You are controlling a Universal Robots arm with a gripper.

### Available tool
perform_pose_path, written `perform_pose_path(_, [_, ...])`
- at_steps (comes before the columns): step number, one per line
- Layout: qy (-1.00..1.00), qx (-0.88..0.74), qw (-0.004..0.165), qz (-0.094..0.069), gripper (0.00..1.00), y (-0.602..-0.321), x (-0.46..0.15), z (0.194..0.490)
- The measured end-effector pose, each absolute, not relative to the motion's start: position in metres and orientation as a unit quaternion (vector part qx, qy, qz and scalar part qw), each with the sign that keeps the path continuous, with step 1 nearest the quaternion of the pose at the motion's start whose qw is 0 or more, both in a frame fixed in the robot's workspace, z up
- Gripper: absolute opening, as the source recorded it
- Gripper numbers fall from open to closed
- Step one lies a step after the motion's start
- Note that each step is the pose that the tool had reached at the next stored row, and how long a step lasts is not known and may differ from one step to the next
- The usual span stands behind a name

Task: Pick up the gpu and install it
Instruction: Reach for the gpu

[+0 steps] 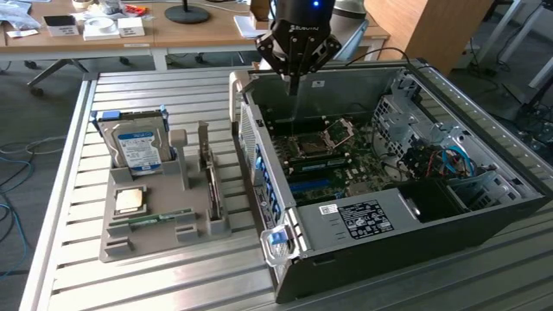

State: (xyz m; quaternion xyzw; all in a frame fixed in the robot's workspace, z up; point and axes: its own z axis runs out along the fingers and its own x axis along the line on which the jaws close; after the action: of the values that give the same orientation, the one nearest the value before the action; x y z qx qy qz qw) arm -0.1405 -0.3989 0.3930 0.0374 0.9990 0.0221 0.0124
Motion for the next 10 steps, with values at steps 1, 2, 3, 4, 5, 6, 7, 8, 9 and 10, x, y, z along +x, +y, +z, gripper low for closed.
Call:
perform_pose_path(1, [0.999, 0.037, 0.013, 0.022, 0.11, -0.3989, -0.1416, 0.3929])
perform_pose_path(2, [0.999, 0.037, 0.013, 0.022, 0.11, -0.3989, -0.1425, 0.3929])
perform_pose_path(3, [0.999, 0.037, 0.013, 0.022, 0.11, -0.3988, -0.1432, 0.3929])
perform_pose_path(4, [0.999, 0.037, 0.013, 0.022, 0.11, -0.3988, -0.1438, 0.3928])
perform_pose_path(5, [0.999, 0.037, 0.012, 0.022, 0.11, -0.3989, -0.1447, 0.3929])
perform_pose_path(6, [0.999, 0.037, 0.012, 0.022, 0.11, -0.3989, -0.146, 0.3929])
perform_pose_path(7, [0.999, 0.037, 0.012, 0.022, 0.11, -0.3989, -0.1475, 0.3928])
perform_pose_path(8, [0.999, 0.037, 0.012, 0.022, 0.11, -0.3988, -0.1486, 0.3928])
perform_pose_path(9, [0.999, 0.037, 0.012, 0.022, 0.11, -0.3989, -0.1496, 0.3928])
perform_pose_path(10, [0.999, 0.037, 0.012, 0.022, 0.11, -0.3989, -0.1508, 0.3927])
